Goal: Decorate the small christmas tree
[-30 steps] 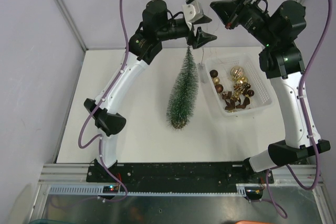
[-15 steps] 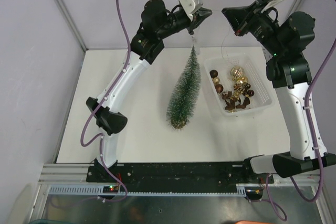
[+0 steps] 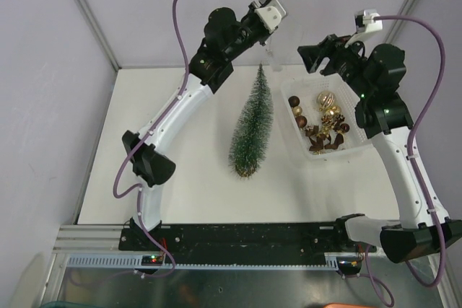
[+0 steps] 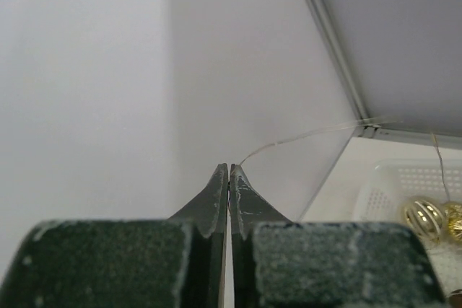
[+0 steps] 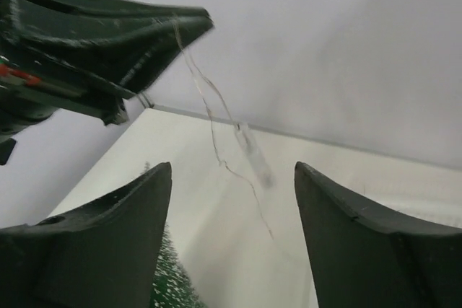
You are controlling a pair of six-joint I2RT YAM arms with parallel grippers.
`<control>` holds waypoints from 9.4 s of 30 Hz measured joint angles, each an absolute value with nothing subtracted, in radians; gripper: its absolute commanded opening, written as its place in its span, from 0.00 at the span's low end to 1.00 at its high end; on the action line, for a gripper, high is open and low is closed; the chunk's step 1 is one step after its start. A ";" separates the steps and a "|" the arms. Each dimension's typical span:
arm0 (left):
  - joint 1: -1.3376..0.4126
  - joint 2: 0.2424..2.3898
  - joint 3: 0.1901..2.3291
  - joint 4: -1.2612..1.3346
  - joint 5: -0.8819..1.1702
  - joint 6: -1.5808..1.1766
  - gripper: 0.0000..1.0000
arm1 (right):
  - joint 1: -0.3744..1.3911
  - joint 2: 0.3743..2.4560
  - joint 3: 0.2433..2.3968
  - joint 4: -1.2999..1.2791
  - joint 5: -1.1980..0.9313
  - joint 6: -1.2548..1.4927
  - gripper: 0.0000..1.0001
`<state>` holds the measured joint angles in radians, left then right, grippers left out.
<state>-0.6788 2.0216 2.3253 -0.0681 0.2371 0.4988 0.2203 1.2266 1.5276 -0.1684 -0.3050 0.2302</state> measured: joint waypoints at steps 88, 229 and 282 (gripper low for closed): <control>-0.333 1.605 1.765 -0.097 -0.004 0.362 0.00 | -0.193 1.349 0.999 0.375 -0.618 0.646 0.00; -1.071 1.404 1.610 -0.292 0.282 0.208 0.05 | 0.377 0.635 1.211 -0.975 -0.358 0.121 0.00; -0.824 0.775 1.032 -0.482 0.543 0.031 0.04 | 0.931 0.953 1.160 0.047 0.967 -0.463 0.00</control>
<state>-0.8238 0.7746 1.0317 -0.4824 0.5430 0.0307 0.9310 0.9531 1.1599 0.0475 0.9672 -0.4629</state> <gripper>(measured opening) 0.059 0.010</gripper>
